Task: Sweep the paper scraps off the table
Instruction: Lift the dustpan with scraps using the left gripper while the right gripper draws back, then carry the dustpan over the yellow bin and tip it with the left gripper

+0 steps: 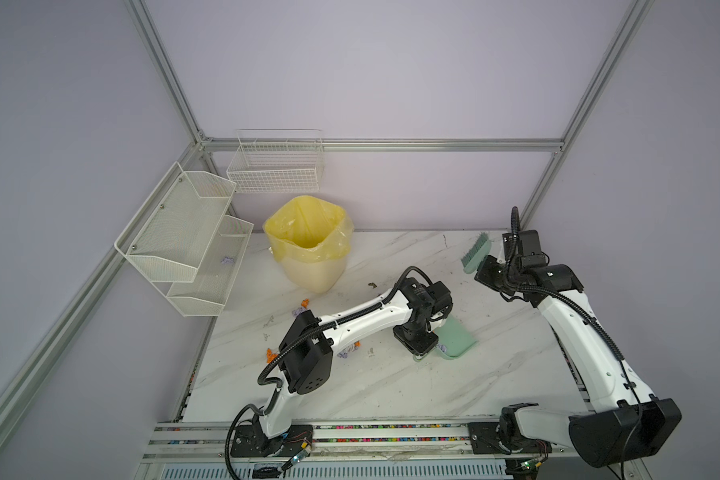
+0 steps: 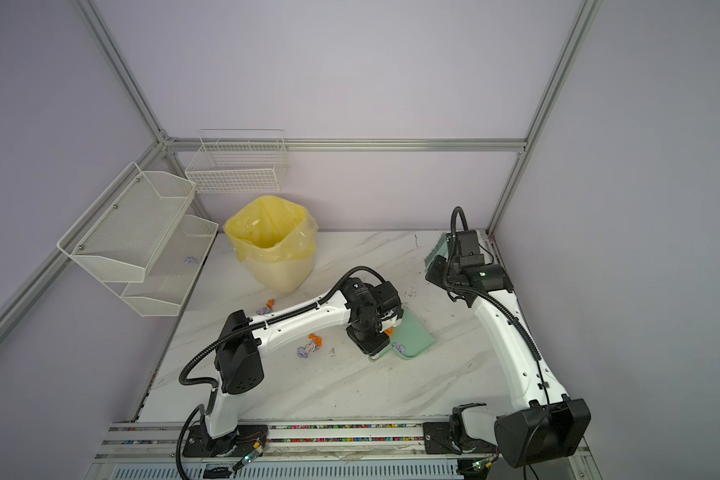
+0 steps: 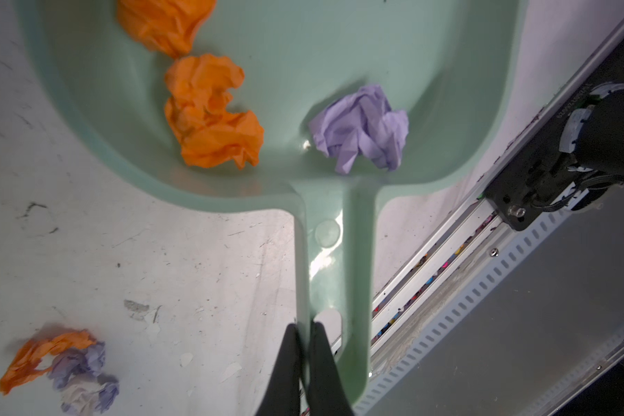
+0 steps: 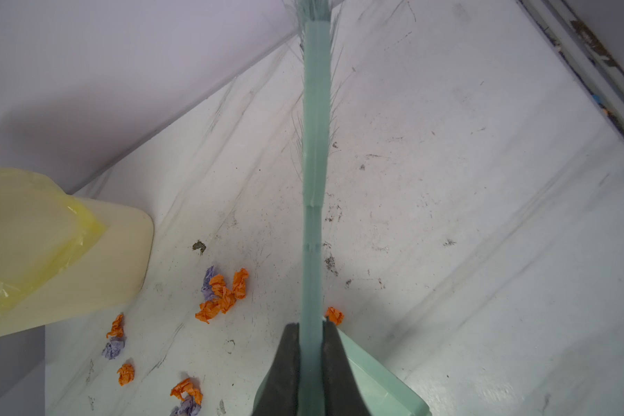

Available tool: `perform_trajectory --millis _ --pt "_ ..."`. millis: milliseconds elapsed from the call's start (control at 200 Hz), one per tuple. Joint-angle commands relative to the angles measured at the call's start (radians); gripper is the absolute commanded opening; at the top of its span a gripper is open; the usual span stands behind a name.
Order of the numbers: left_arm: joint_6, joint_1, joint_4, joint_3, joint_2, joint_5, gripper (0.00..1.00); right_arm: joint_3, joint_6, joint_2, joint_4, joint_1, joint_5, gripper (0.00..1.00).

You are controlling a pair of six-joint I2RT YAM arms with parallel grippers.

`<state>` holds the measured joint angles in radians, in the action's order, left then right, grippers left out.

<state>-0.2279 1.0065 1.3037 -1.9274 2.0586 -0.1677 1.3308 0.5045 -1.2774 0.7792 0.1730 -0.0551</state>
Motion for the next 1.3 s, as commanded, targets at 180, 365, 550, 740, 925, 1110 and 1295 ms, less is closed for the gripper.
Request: perform_trajectory --millis 180,365,550,740,925,1110,1295 --pt "-0.028 -0.085 0.083 -0.207 -0.041 0.221 0.0 -0.033 -0.006 -0.051 -0.219 -0.044 -0.076 0.0" --pt "-0.025 -0.124 0.196 -0.373 0.022 0.328 0.0 -0.073 -0.005 -0.069 -0.3 -0.059 -0.116 0.0" --pt "-0.01 -0.161 0.222 -0.455 0.017 0.368 0.0 -0.109 0.005 -0.086 -0.36 -0.061 -0.146 0.0" --pt "-0.009 -0.191 0.221 -0.444 -0.013 0.426 0.0 -0.145 0.017 -0.089 -0.414 -0.063 -0.175 0.0" --pt "0.008 -0.201 0.219 -0.456 -0.047 0.512 0.0 -0.187 0.027 -0.053 -0.442 -0.063 -0.16 0.0" --pt "0.037 -0.216 0.213 -0.481 -0.087 0.575 0.0 -0.231 0.035 -0.012 -0.46 -0.063 -0.175 0.0" --pt "0.043 -0.223 0.191 -0.487 -0.135 0.619 0.0 -0.239 0.042 0.012 -0.454 -0.063 -0.187 0.0"
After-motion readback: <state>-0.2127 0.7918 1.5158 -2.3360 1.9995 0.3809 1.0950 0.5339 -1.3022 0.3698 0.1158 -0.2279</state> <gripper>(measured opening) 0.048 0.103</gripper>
